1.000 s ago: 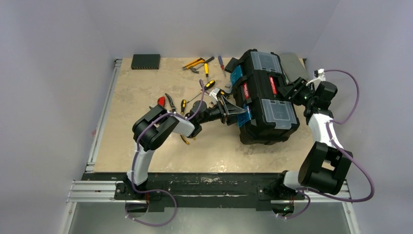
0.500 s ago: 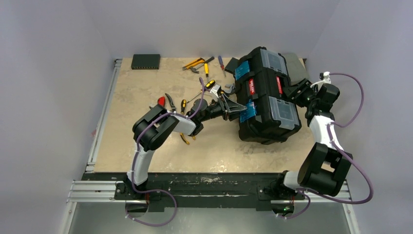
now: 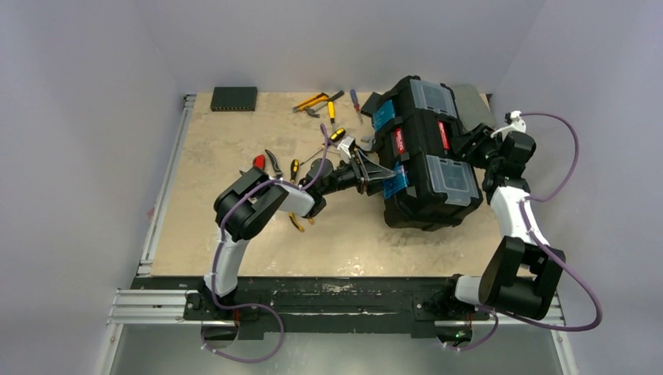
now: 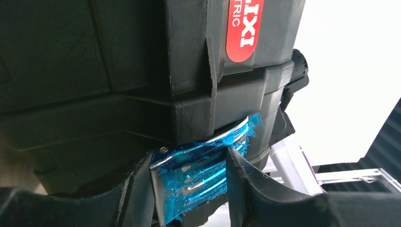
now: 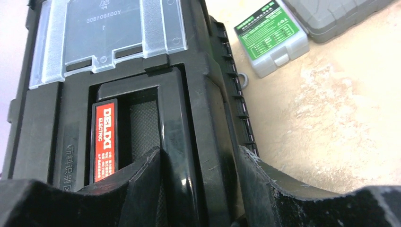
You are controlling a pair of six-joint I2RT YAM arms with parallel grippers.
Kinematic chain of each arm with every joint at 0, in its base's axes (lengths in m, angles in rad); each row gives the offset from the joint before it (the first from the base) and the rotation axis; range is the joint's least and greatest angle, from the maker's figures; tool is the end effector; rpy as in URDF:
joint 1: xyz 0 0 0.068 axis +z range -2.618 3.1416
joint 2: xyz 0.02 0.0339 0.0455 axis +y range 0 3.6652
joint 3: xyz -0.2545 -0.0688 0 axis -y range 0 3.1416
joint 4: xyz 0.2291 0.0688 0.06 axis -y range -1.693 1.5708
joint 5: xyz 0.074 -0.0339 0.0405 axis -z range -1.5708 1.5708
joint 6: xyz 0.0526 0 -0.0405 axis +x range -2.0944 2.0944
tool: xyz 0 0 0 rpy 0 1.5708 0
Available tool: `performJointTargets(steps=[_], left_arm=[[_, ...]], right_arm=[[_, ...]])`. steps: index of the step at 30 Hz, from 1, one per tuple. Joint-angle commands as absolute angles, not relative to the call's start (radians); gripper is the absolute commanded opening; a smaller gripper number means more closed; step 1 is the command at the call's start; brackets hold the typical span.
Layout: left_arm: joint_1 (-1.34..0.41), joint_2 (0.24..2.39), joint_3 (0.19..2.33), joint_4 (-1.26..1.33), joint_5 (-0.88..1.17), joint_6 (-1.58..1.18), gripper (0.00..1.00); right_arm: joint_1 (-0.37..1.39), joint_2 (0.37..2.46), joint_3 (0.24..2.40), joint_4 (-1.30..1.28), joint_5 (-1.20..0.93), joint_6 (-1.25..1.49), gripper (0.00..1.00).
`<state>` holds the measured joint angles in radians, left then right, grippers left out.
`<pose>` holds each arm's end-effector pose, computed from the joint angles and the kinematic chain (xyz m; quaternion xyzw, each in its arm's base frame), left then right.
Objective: Pack the tool kit
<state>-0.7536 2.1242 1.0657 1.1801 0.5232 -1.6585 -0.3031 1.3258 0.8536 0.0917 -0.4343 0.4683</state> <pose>0.3007 -0.3182 0.1742 -0.1057 0.6605 -0.7369 0.0979 0.2954 -0.0692 0.2644 0.1923 0.7947 0.2230 0.5309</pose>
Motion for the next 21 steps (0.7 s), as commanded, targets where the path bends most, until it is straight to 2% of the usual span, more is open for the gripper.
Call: performJointTargets(steps=[1,5,10,14,21], left_arm=[[-0.809,2.110,1.133,1.312,0.502,-1.659,0.39],[-0.810,2.103,1.134,1.272,0.512,-1.625,0.32],[-0.809,2.111,1.135,1.261,0.511,-1.619,0.31],[-0.810,2.116,1.140,1.263,0.511,-1.621,0.25],[-0.807,2.104,1.142,1.248,0.511,-1.613,0.22]], right_arm=[[-0.150,1.386,0.788,-0.190,-0.418,0.537,0.21],[-0.096,1.381,0.785,-0.201,-0.362,0.526,0.21],[-0.051,1.377,0.780,-0.214,-0.306,0.513,0.21],[-0.009,1.381,0.787,-0.224,-0.266,0.506,0.21],[0.127,1.399,0.826,-0.267,-0.132,0.485,0.21]])
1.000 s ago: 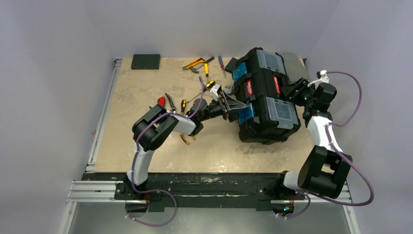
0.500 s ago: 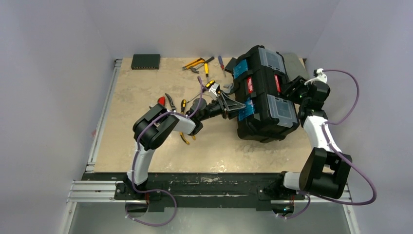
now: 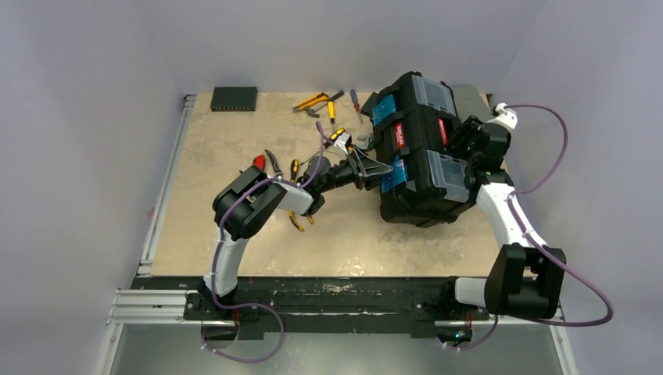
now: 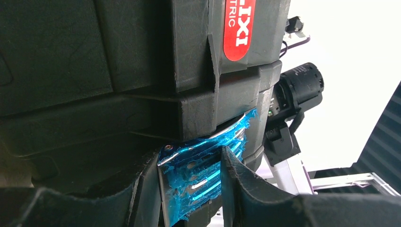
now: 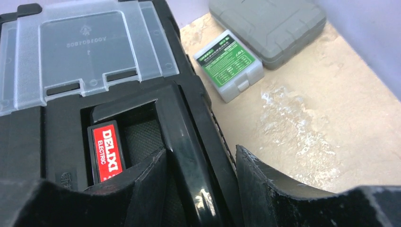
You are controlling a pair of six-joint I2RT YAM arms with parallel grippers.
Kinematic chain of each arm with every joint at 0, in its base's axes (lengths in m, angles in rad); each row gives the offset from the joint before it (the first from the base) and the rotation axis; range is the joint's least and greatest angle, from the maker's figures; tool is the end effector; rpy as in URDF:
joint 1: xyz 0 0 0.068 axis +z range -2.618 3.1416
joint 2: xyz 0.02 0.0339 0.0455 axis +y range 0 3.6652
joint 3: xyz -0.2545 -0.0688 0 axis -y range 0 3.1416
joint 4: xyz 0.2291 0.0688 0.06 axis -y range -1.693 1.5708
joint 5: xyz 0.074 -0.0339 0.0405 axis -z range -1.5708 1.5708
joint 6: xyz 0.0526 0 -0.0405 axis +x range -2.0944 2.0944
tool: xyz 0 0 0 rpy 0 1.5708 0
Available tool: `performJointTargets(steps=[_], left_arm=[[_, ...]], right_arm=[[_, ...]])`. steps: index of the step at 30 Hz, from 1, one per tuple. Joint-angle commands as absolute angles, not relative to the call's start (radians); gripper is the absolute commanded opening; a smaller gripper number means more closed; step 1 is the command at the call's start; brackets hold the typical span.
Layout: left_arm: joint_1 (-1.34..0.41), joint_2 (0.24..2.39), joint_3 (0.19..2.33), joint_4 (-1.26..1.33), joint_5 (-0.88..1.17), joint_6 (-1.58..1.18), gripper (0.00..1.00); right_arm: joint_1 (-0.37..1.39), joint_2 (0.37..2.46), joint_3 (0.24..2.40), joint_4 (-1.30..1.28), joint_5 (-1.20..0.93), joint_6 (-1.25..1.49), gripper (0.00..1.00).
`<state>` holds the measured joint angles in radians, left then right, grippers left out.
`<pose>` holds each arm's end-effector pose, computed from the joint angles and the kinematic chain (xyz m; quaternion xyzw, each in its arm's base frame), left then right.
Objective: Pack the tool kit
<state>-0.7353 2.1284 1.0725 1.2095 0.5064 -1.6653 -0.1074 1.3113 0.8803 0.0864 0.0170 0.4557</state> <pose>0.3079 -0.3129 0.1780 -0.1125 0.6484 -0.7442 0.1142 0.3052 -0.0338 0.2755 0.2319 0.7843 0.0929 0.5679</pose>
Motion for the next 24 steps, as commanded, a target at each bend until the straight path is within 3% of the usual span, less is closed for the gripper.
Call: performJointTargets(steps=[1,15,24], left_arm=[[-0.807,2.101,1.140,1.244,0.511,-1.610,0.21],[-0.788,2.057,1.100,1.216,0.505,-1.600,0.19],[-0.775,2.036,1.080,1.214,0.511,-1.595,0.17]], right_arm=[[0.143,1.400,0.829,-0.275,-0.111,0.482,0.21],[0.370,1.538,0.883,-0.372,0.229,0.445,0.20],[0.424,1.605,0.900,-0.392,0.302,0.456,0.21]])
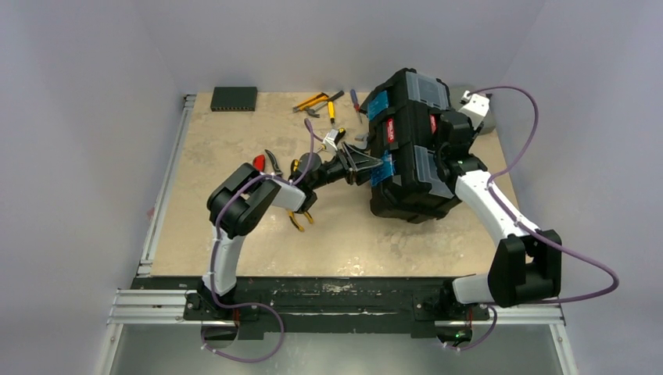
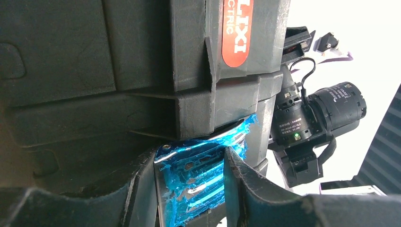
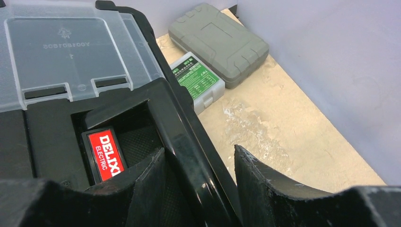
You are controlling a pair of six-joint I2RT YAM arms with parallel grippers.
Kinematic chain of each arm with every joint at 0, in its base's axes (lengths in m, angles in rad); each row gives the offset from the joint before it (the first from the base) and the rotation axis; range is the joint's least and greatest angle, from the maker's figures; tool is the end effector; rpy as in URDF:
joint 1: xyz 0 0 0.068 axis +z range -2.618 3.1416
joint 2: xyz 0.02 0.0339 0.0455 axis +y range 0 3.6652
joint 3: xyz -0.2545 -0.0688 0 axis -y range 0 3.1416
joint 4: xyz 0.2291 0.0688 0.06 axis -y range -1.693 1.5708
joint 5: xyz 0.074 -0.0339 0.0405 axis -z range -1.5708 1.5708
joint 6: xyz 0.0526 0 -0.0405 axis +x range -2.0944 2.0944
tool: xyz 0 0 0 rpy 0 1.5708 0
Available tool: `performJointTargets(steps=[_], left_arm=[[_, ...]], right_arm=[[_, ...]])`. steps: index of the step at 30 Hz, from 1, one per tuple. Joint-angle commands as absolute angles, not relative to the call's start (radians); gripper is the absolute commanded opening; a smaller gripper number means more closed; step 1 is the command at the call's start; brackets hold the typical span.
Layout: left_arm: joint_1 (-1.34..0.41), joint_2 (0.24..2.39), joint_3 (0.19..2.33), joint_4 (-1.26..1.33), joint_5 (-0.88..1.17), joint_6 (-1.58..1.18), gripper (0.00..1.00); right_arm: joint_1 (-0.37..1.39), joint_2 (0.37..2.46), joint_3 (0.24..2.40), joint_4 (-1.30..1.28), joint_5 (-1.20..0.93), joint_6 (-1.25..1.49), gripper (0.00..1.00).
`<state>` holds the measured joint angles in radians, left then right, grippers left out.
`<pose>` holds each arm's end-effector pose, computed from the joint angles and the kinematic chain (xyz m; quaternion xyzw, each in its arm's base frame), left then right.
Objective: Pack the tool kit
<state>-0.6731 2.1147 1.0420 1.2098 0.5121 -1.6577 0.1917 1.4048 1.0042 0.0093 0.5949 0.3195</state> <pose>0.3222 -0.2898 0.1751 -0.1322 0.6504 -0.7358 0.1347 0.3207 0.0322 0.2856 0.2134 0.7826 -0.1012 0.5760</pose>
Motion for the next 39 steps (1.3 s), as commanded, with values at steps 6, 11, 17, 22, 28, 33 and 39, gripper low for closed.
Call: performJointTargets(steps=[6,11,17,22,28,33,39], left_arm=[[-0.764,1.989,1.058,1.189,0.506,-1.573,0.16],[-0.759,1.950,1.052,1.143,0.506,-1.542,0.16],[-0.758,1.917,1.041,1.077,0.496,-1.502,0.15],[-0.756,1.901,1.020,1.066,0.469,-1.500,0.13],[-0.753,1.867,1.001,1.007,0.437,-1.457,0.11],[-0.752,1.827,0.985,0.966,0.404,-1.429,0.11],[-0.750,1.816,0.996,0.984,0.397,-1.444,0.11]], right_arm=[[0.439,1.634,0.922,-0.414,0.311,0.456,0.20],[0.456,1.653,0.935,-0.430,0.330,0.460,0.21],[0.471,1.671,0.946,-0.442,0.342,0.462,0.21],[0.477,1.677,0.948,-0.443,0.344,0.464,0.21],[0.484,1.681,0.950,-0.445,0.346,0.465,0.21],[0.499,1.695,0.962,-0.458,0.361,0.465,0.20],[0.517,1.719,0.977,-0.471,0.376,0.469,0.20]])
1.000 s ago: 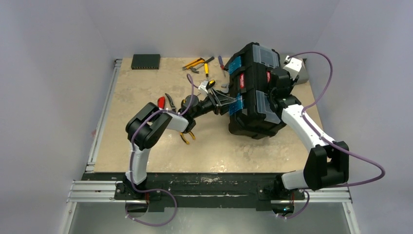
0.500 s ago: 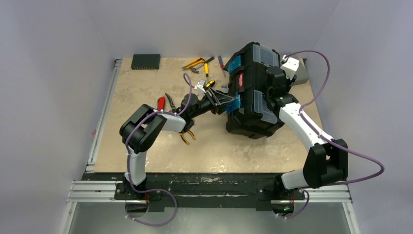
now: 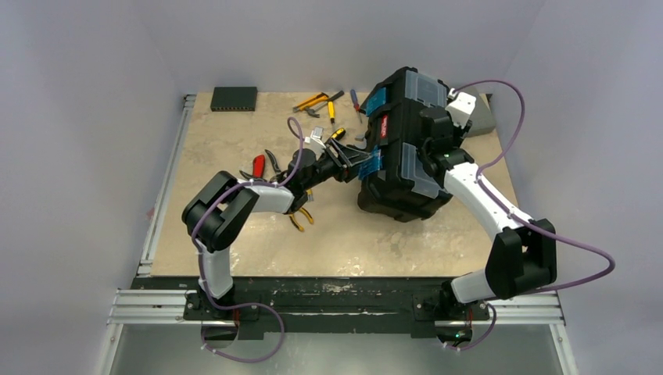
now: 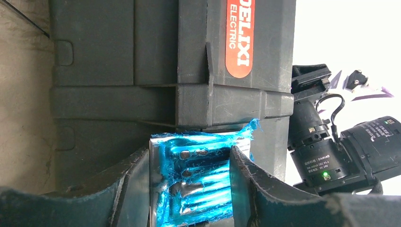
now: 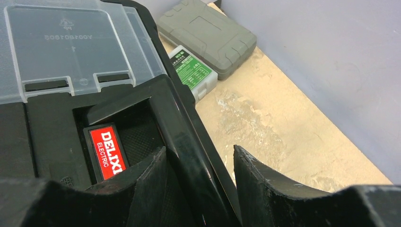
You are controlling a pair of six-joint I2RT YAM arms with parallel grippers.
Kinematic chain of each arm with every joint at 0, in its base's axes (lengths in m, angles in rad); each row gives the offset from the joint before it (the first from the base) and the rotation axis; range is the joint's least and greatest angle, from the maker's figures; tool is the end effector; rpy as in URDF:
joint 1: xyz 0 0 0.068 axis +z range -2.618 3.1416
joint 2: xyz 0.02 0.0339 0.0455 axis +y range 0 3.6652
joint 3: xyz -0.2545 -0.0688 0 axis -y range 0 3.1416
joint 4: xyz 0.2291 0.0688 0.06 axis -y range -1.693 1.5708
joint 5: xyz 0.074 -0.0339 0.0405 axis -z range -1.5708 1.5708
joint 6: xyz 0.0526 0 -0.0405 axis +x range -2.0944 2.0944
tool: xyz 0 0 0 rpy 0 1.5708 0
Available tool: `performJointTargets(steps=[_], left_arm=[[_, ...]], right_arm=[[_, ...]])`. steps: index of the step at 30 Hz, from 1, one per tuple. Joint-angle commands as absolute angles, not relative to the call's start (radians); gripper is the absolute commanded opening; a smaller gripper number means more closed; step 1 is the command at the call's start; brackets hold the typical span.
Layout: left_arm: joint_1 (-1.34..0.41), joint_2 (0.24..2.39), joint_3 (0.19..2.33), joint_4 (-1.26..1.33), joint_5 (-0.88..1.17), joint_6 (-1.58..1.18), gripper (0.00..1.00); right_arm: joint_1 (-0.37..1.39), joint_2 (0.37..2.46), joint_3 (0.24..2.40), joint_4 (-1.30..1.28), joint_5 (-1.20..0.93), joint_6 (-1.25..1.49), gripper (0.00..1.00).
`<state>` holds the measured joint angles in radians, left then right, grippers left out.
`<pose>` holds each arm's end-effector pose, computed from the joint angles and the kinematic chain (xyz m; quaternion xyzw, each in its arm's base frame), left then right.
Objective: Pack the tool kit
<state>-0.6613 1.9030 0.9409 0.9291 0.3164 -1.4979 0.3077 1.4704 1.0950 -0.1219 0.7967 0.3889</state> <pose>0.3113 -0.2630 0.1964 -0.1882 0.6930 -0.6589 0.2240 0.3230 0.0632 0.2857 0.2303 0.7834 -0.1525 0.5568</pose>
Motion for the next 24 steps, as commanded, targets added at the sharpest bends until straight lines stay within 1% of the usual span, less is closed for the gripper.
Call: performJointTargets(steps=[1,9,16,22,24], left_arm=[[-0.750,1.818,1.000,0.986,0.396,-1.448,0.11],[-0.747,1.829,0.997,0.999,0.367,-1.453,0.09],[-0.747,1.798,1.005,0.894,0.337,-1.378,0.09],[-0.748,1.773,1.004,0.863,0.322,-1.351,0.09],[-0.746,1.770,1.002,0.876,0.326,-1.355,0.09]], right_arm=[[0.520,1.723,0.979,-0.472,0.377,0.470,0.20],[0.540,1.752,0.998,-0.488,0.397,0.474,0.20],[0.564,1.783,1.022,-0.511,0.419,0.477,0.20],[0.572,1.798,1.029,-0.518,0.424,0.483,0.20],[0.572,1.793,1.021,-0.506,0.390,0.487,0.20]])
